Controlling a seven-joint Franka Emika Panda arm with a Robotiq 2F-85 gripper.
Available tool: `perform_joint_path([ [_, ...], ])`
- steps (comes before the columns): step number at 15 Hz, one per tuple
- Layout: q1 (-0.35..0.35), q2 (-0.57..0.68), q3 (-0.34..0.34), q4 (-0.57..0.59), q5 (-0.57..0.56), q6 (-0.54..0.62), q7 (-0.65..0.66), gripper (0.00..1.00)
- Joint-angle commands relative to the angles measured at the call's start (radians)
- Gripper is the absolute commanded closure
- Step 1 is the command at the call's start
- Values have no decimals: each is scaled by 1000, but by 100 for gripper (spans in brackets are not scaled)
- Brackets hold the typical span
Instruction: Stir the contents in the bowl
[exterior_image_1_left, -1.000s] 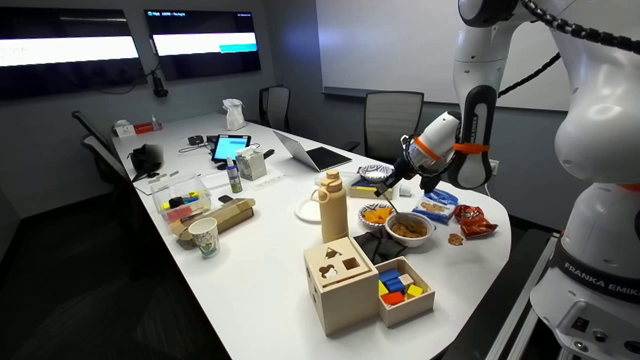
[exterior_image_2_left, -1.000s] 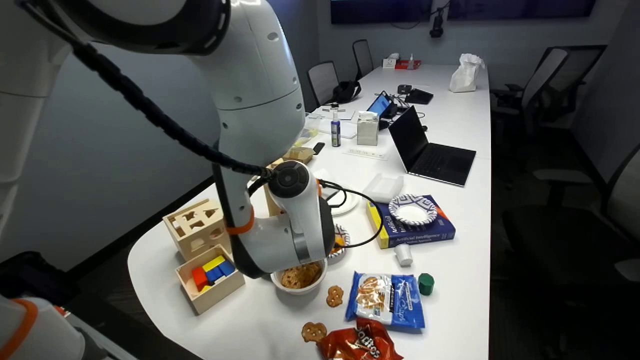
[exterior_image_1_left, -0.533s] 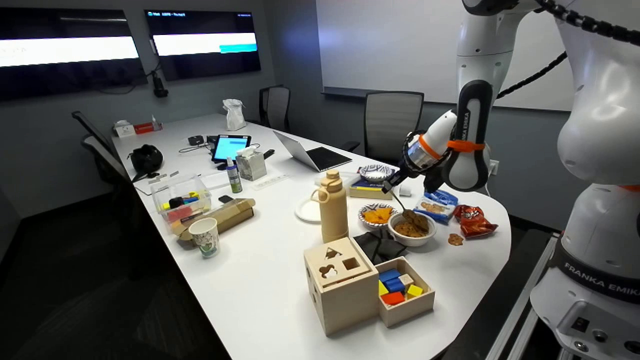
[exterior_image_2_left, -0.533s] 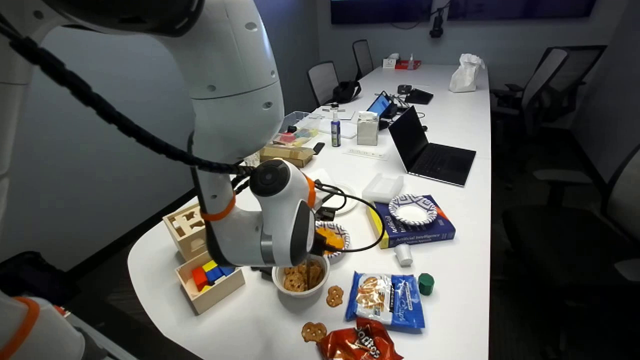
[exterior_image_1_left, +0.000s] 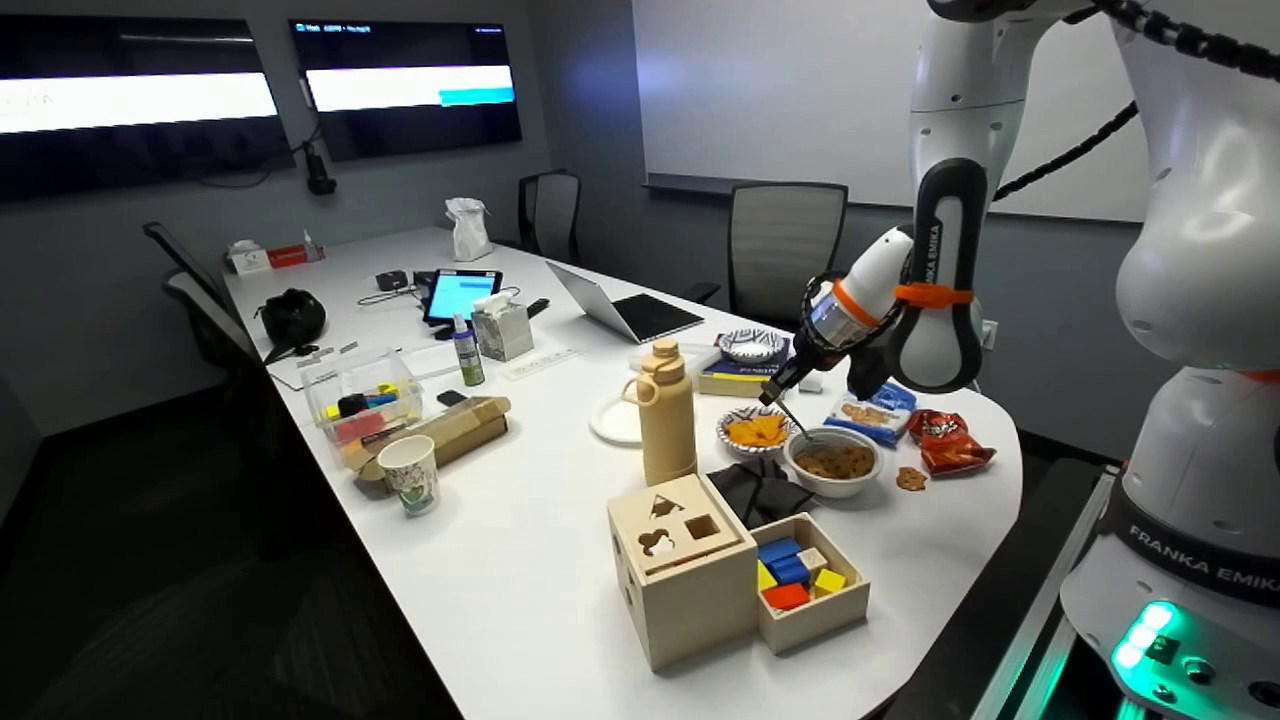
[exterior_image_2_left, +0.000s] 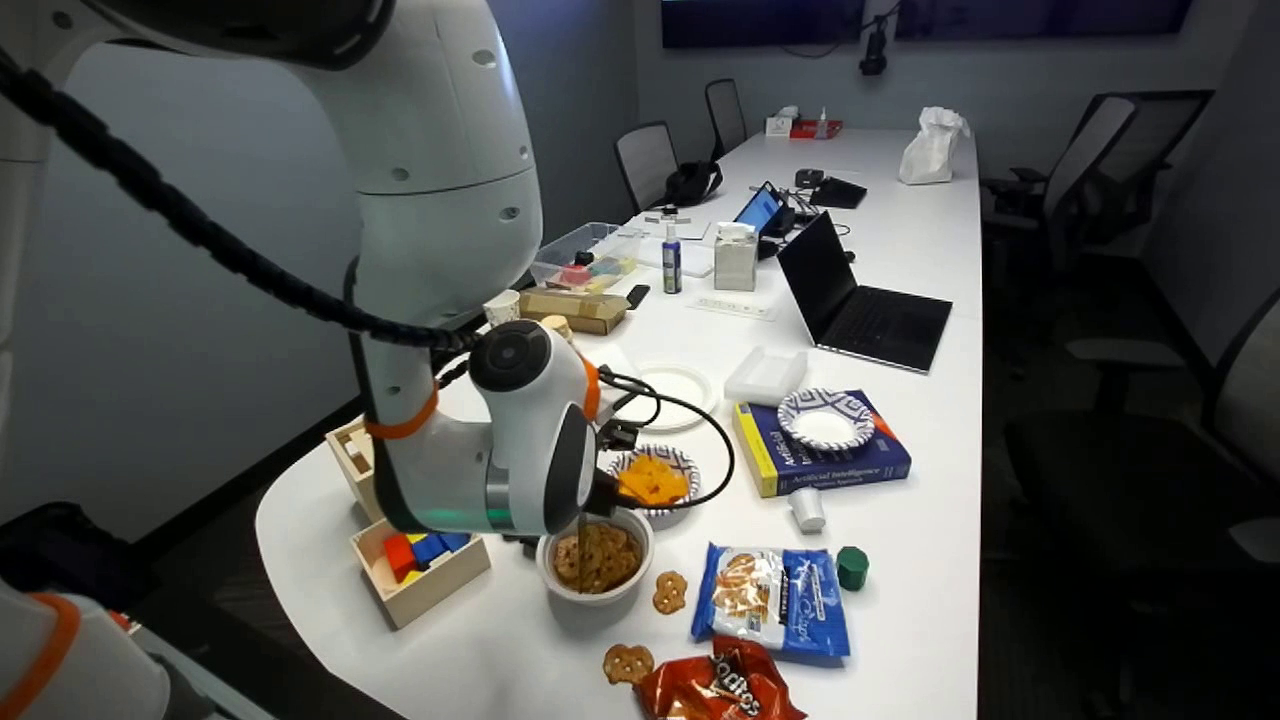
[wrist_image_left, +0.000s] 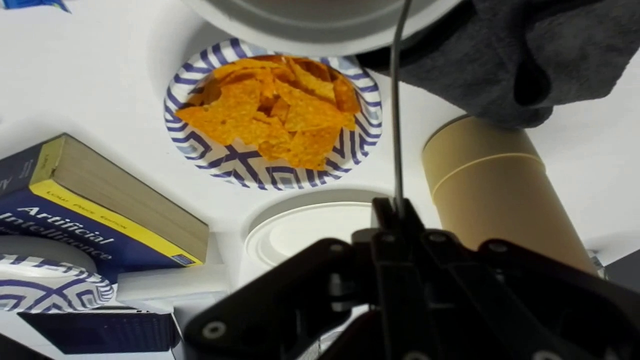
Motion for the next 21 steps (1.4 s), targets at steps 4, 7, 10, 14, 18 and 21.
perform_joint_path([
  [4,64,-59,-28,-60,244,37,-139,99],
  [7,117,-63,-42,-62,408,12,-204,99],
  [10,165,-76,-44,-73,513,-61,-238,99],
  [14,118,-86,19,-87,425,-120,-215,99],
  [18,91,-87,47,-103,382,-63,-219,99],
  [21,72,-85,58,-103,344,-23,-213,99],
])
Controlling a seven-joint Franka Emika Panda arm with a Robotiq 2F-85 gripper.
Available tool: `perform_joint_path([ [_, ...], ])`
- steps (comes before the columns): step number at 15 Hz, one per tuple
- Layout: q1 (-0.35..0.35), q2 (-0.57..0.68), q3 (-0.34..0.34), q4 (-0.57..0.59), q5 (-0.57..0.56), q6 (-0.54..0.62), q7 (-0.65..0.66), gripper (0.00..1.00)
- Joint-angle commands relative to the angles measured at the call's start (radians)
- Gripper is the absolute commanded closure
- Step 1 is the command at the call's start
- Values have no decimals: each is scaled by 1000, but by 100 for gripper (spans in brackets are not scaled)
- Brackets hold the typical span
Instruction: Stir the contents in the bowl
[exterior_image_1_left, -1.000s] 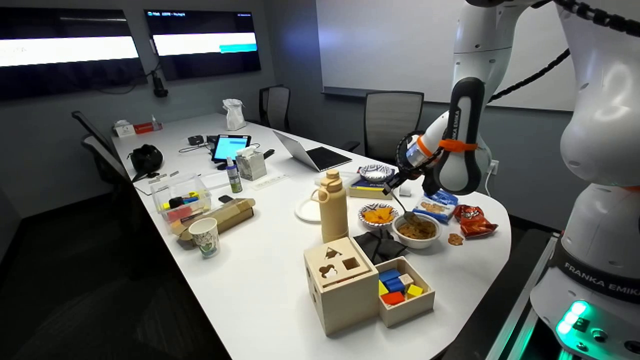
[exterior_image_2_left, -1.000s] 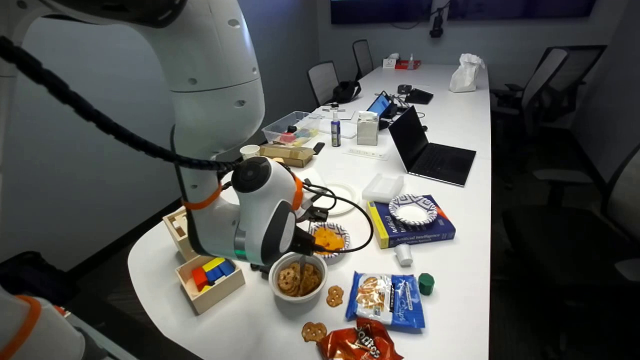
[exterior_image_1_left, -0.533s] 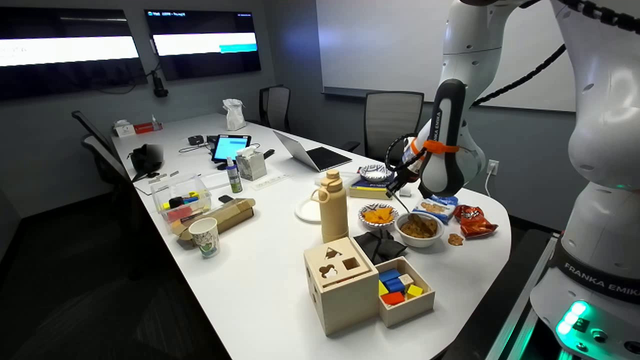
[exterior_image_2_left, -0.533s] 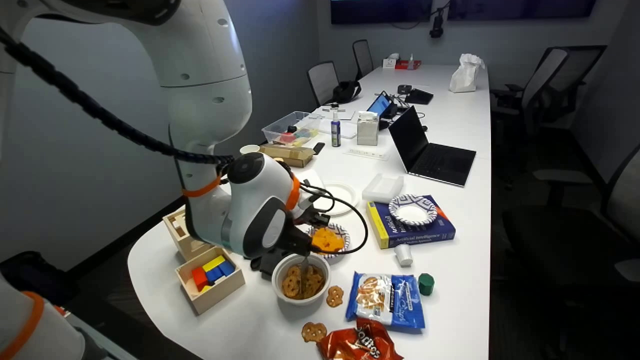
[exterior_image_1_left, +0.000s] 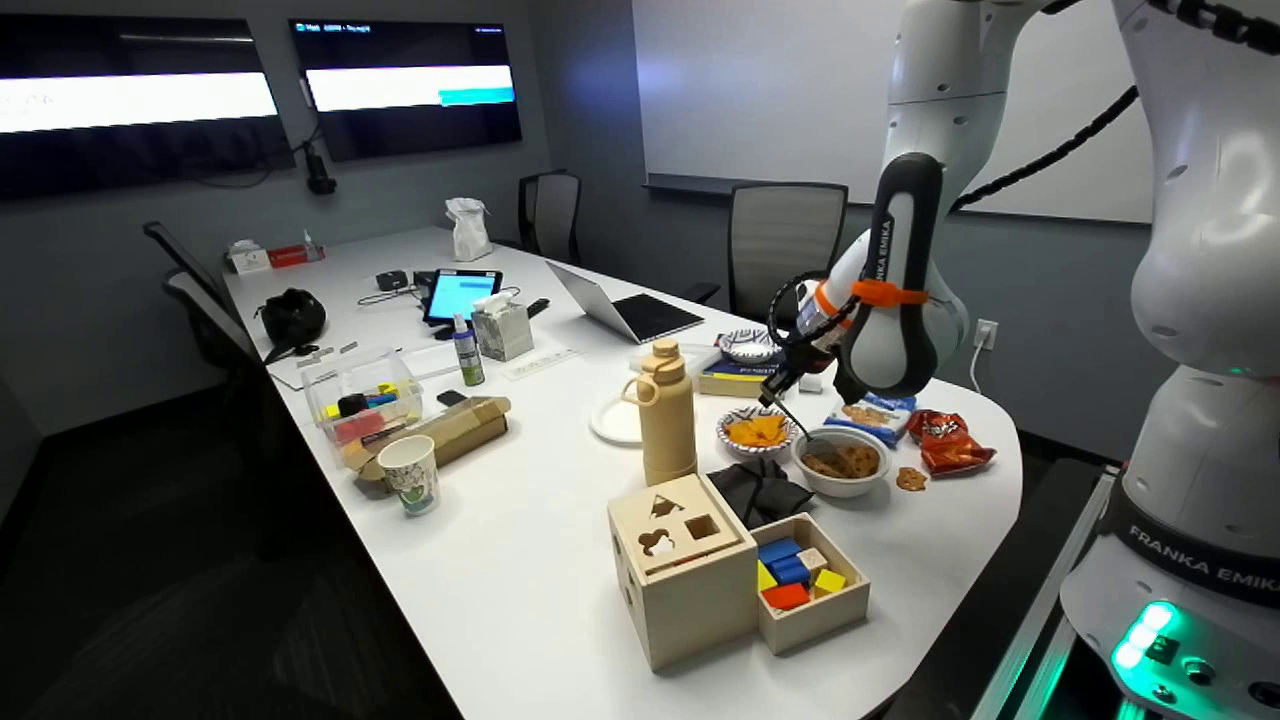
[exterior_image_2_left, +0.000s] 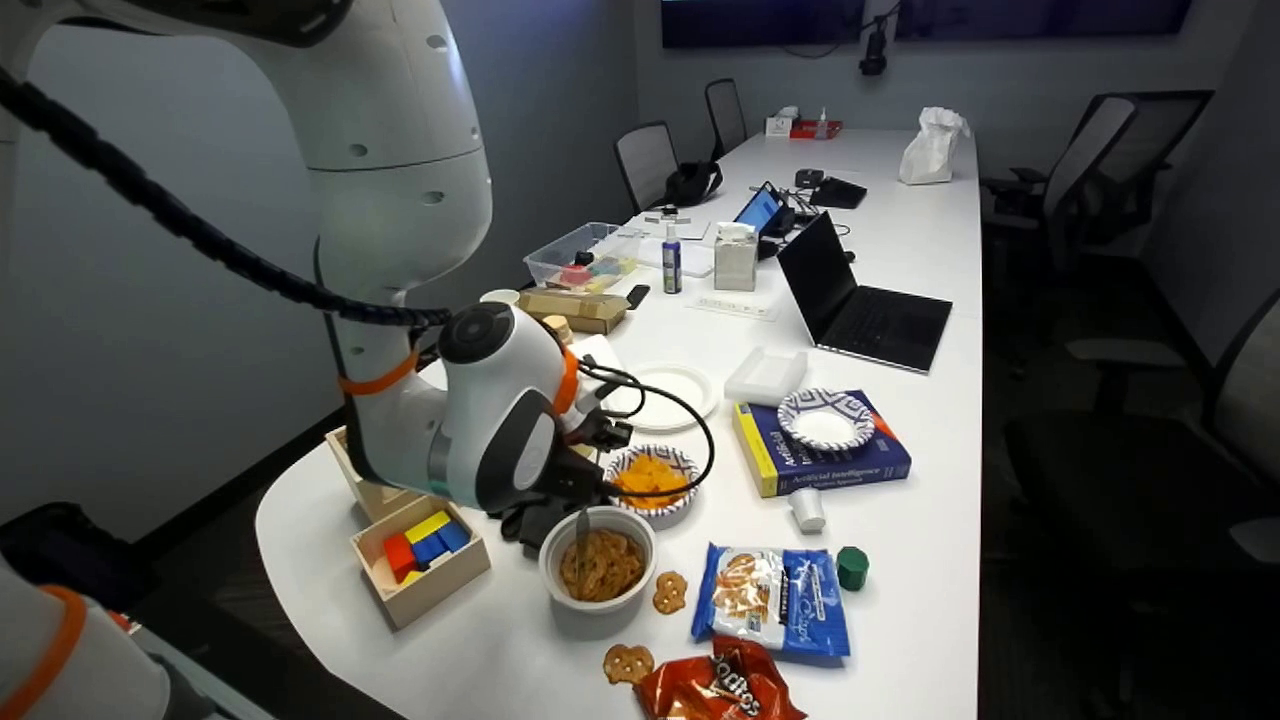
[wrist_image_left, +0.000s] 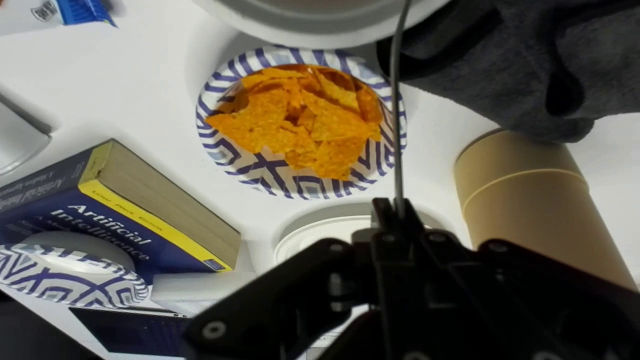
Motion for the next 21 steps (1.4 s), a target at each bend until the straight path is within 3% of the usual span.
perform_joint_path([
  [1,-38,-34,17,-30,-49,53,-3,99],
  [11,-37,-5,3,64,-16,58,24,99],
  [21,24,3,-58,69,151,21,-35,99],
])
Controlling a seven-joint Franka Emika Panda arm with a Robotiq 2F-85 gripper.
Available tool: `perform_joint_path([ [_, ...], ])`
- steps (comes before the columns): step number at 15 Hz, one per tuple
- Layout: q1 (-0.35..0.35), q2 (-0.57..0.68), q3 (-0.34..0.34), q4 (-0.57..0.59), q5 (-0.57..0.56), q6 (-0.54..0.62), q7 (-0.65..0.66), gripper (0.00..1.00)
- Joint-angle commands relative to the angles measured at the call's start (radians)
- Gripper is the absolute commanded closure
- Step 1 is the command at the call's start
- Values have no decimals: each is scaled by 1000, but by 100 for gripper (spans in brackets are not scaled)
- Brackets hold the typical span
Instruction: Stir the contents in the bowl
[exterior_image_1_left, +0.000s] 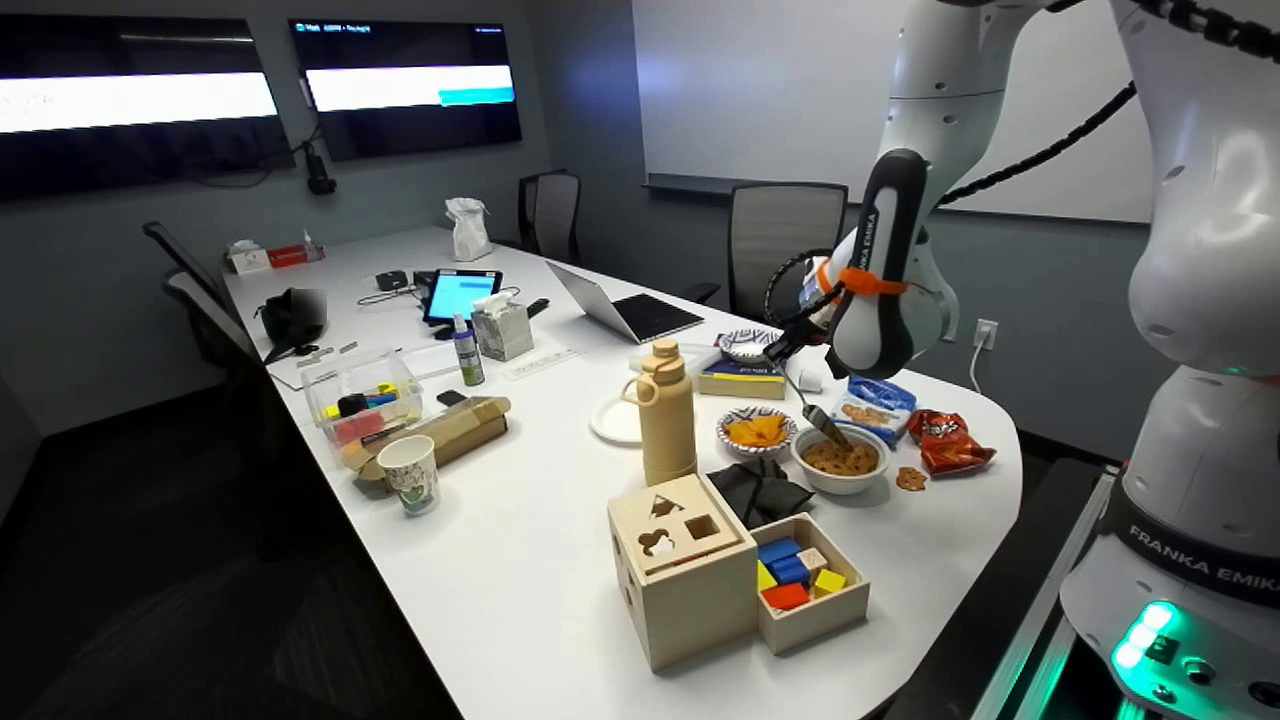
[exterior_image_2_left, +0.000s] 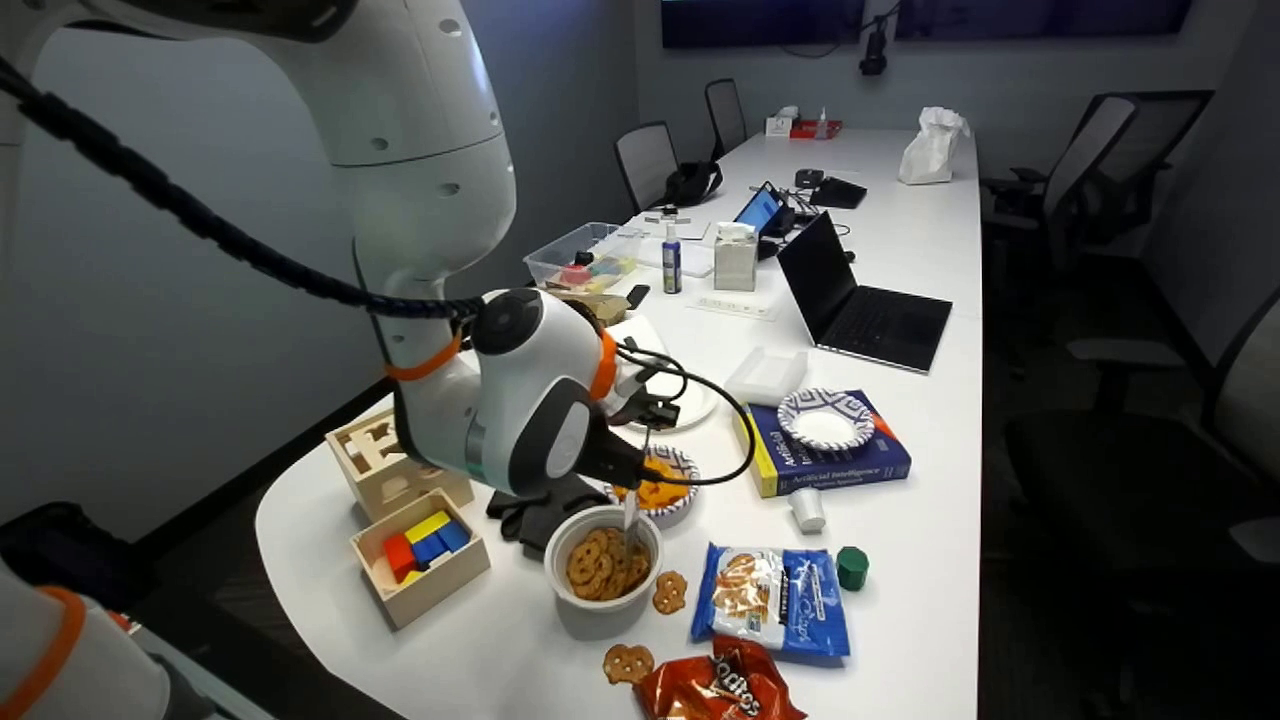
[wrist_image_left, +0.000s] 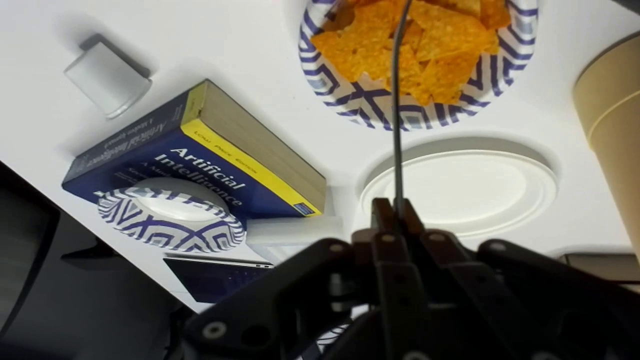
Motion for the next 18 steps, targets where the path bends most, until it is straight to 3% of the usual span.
perform_joint_path([
  [1,45,-5,-34,-27,60,-3,-50,99],
  [11,-4,3,38,-81,-159,41,-50,99],
  [18,28,0,29,-48,-108,75,-41,99],
])
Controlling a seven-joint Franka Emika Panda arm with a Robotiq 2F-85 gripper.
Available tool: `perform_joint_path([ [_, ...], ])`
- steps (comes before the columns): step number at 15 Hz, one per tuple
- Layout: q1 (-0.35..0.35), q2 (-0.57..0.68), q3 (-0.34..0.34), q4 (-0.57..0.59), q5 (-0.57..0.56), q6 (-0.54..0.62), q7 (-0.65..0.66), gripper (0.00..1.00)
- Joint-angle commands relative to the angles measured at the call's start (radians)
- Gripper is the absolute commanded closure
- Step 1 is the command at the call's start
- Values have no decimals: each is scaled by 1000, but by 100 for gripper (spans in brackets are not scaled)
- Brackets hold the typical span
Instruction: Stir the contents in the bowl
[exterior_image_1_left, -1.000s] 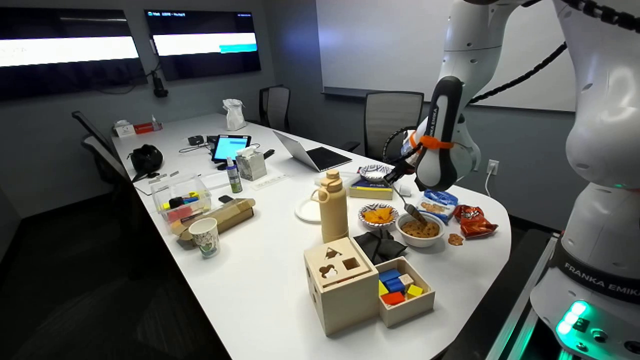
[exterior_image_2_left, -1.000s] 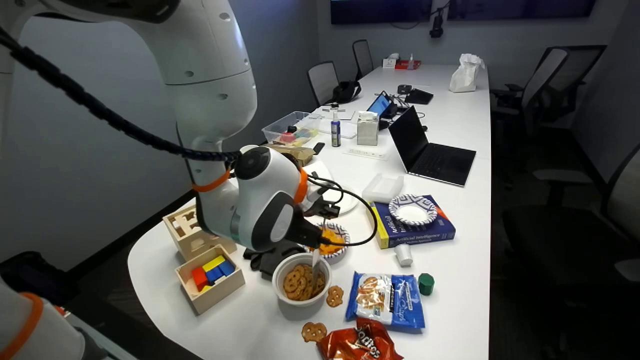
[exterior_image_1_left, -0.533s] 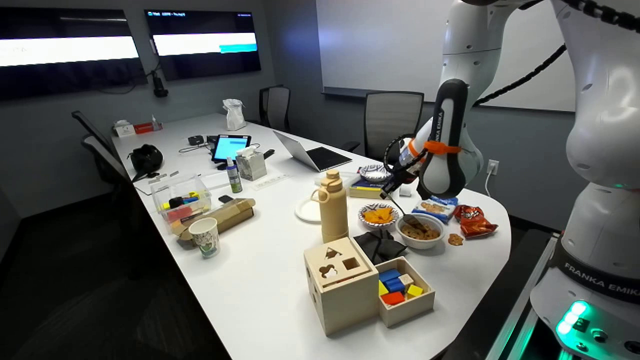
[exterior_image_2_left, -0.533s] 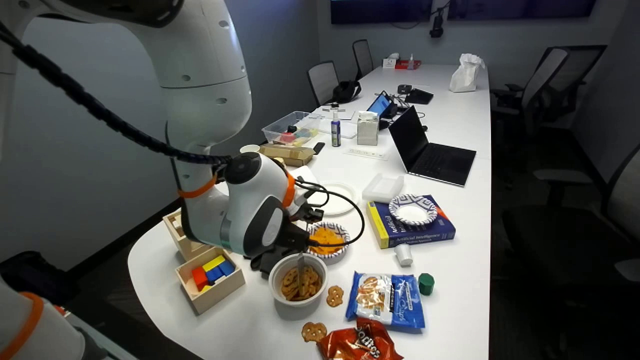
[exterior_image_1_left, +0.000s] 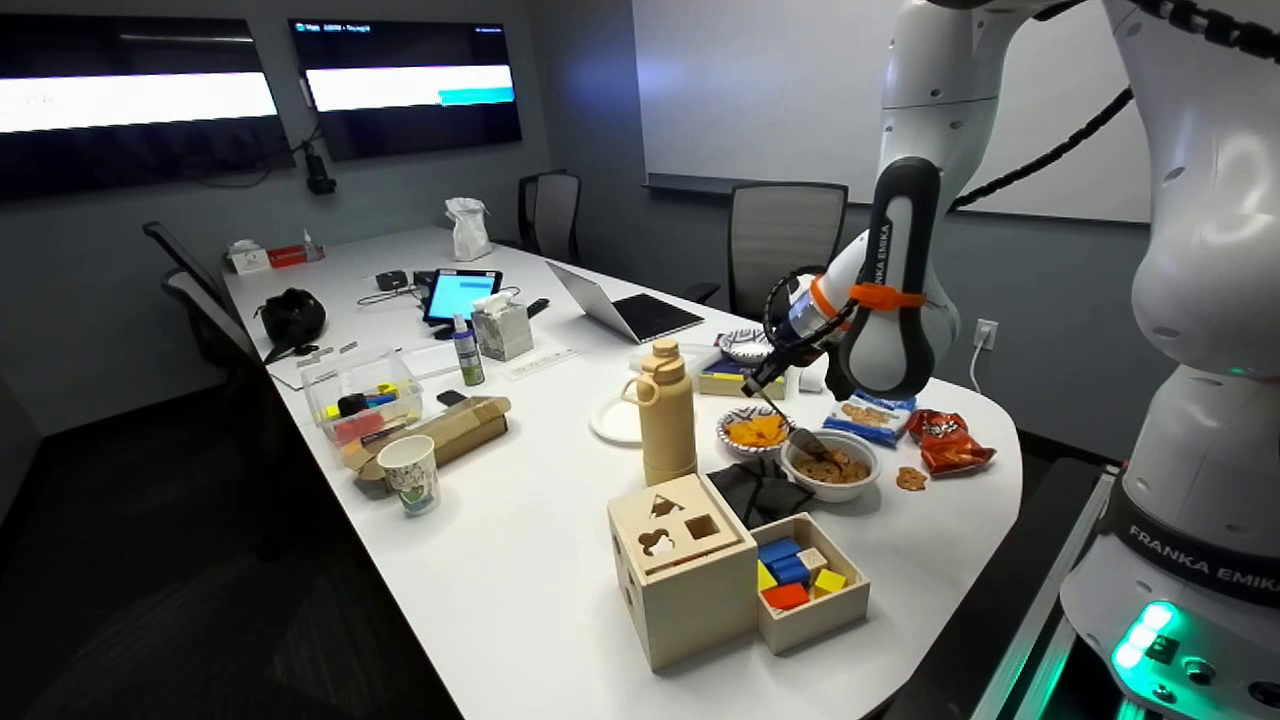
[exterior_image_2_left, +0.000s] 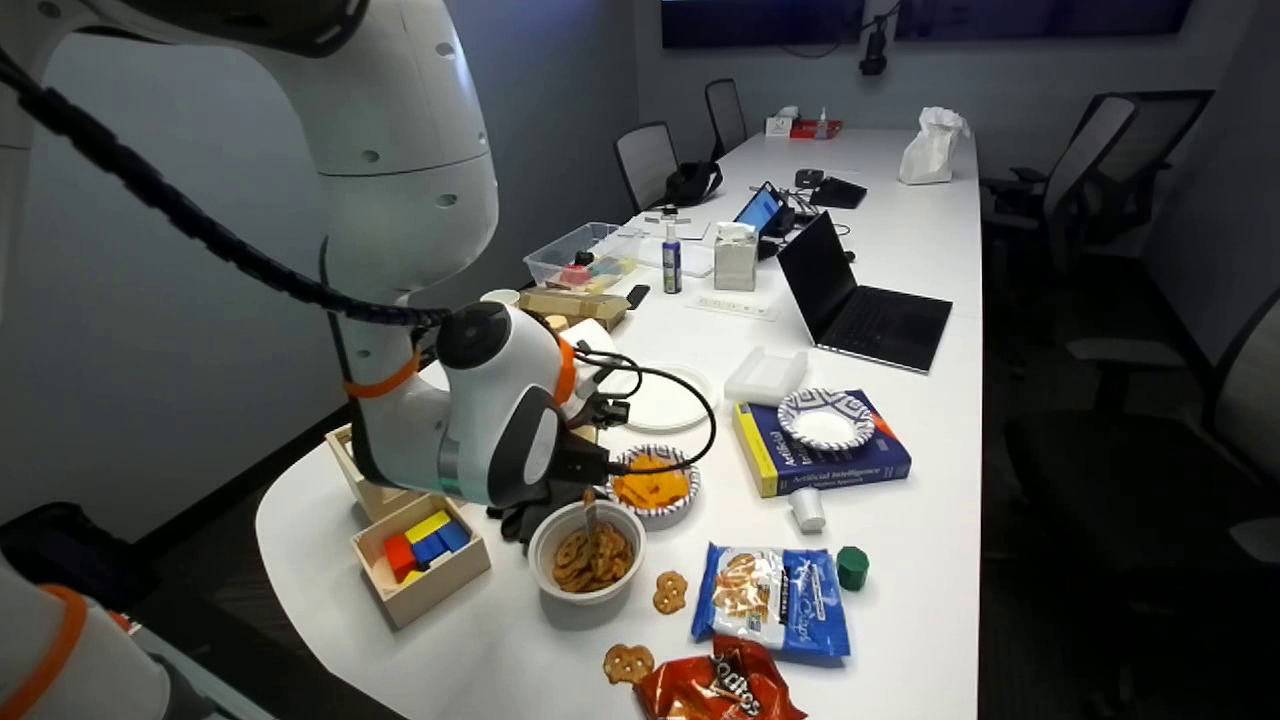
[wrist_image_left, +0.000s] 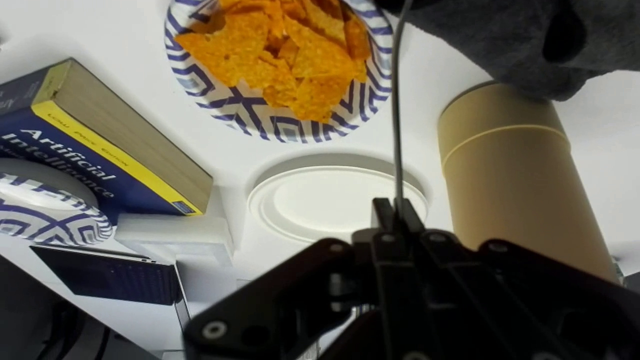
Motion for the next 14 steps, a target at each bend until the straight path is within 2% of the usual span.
perform_joint_path([
  [1,13,-11,-12,17,59,7,-4,99],
  [9,88,-2,-87,12,272,11,-68,99],
  [14,62,-5,-68,-26,196,10,-57,99],
])
